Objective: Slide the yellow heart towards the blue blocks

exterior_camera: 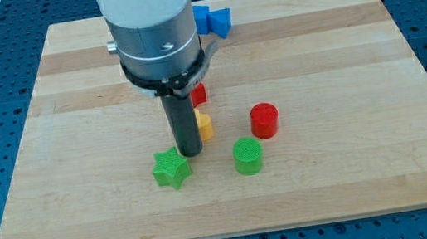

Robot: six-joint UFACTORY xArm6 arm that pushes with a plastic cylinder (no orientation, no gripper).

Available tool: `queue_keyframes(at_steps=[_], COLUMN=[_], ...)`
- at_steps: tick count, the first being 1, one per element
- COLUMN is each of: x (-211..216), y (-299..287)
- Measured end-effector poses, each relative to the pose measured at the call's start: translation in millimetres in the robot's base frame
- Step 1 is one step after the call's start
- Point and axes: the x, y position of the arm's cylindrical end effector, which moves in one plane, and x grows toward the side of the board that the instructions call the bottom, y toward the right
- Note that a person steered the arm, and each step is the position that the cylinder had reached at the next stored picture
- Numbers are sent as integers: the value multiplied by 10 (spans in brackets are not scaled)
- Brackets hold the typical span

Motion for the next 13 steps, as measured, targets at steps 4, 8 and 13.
queue_keyframes(at_steps=[4,8,13], x=[-418,-988,-1875], y=[288,635,711])
